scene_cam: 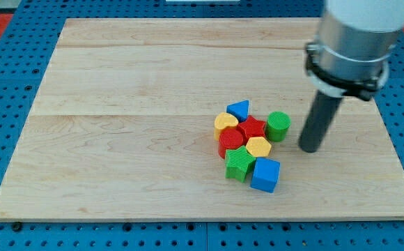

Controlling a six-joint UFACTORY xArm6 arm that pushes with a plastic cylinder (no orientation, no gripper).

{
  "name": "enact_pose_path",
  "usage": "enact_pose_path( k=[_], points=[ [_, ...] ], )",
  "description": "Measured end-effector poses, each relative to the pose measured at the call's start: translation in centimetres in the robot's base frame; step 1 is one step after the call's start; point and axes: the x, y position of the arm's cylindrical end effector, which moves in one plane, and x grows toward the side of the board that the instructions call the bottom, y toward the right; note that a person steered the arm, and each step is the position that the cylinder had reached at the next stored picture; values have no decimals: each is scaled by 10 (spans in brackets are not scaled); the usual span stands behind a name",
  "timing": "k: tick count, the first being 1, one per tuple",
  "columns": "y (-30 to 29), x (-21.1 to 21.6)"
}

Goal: Push the blue triangle slightly into the red star

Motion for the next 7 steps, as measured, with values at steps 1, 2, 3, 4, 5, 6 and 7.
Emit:
enact_pose_path(
  k=[1, 2, 3, 4, 5, 6, 7],
  points=[
    [40, -4],
    [6, -43],
    [-4, -72],
    [-25, -75],
    [-98, -92],
    [-146, -105],
    [-135, -104]
  ],
)
